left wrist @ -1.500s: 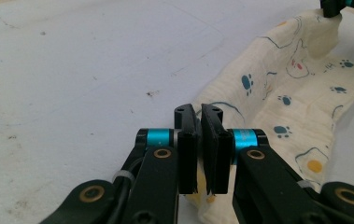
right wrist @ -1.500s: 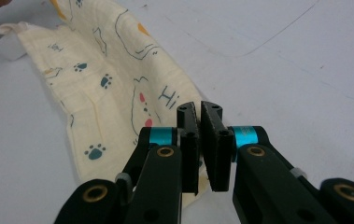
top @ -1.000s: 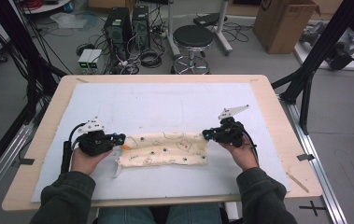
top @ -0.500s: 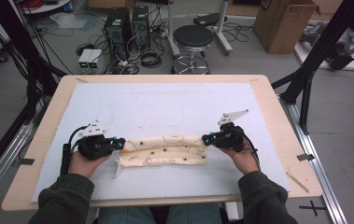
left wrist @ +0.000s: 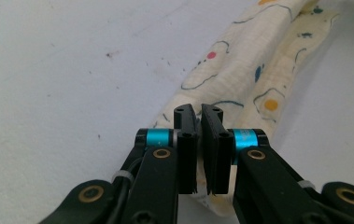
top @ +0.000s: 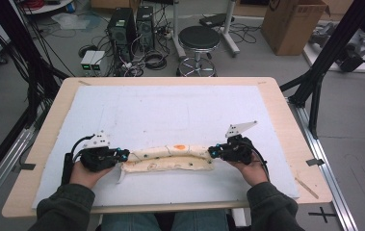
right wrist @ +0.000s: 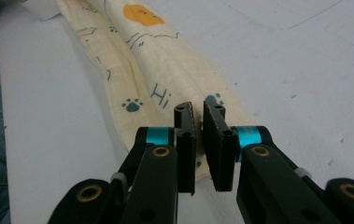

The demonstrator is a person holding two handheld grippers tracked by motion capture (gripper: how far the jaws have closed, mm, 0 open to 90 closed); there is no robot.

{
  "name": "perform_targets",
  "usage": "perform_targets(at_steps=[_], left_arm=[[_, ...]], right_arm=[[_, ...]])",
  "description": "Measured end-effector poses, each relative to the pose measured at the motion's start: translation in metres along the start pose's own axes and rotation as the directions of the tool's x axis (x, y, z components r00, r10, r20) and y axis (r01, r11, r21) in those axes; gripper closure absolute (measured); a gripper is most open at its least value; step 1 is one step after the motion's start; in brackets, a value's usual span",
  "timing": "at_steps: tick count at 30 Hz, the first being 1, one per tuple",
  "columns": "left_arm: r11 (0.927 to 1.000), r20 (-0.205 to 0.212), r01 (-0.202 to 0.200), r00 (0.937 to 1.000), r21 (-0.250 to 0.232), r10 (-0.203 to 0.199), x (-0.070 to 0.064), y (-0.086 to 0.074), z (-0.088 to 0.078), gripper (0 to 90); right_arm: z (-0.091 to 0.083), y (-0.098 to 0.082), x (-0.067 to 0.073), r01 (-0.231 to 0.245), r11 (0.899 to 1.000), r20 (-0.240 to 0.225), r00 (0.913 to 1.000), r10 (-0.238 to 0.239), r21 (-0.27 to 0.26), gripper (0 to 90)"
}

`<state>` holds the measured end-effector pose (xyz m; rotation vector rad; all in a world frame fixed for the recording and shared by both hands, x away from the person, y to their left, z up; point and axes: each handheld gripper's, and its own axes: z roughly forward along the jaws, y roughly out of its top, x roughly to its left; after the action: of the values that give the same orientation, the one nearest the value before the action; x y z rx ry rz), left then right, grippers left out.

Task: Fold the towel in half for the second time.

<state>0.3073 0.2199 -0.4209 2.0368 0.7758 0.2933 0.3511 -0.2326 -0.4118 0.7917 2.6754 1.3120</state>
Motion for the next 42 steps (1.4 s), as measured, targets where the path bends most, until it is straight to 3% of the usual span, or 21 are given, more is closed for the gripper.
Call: perform_targets(at_steps=[18, 32, 42], left_arm=[[0.9992, 0.009, -0.025, 0.9996, 0.030, 0.025, -0.011, -0.019, -0.005, 83.9], [0.9980, 0.008, -0.042, 0.9991, 0.046, 0.042, -0.015, -0.025, -0.004, 83.3], [0.9987, 0.025, -0.034, 0.9991, 0.038, 0.033, -0.017, -0.025, -0.006, 70.1]], right_arm=[[0.005, -0.014, 0.008, 0.032, 0.998, -0.003, 0.9995, -0.031, 0.048, 82.8], [0.008, -0.026, 0.009, 0.024, 0.998, 0.002, 0.9997, -0.024, 0.056, 82.9], [0.005, -0.025, 0.012, 0.021, 0.999, -0.017, 0.9996, -0.020, 0.036, 67.3]])
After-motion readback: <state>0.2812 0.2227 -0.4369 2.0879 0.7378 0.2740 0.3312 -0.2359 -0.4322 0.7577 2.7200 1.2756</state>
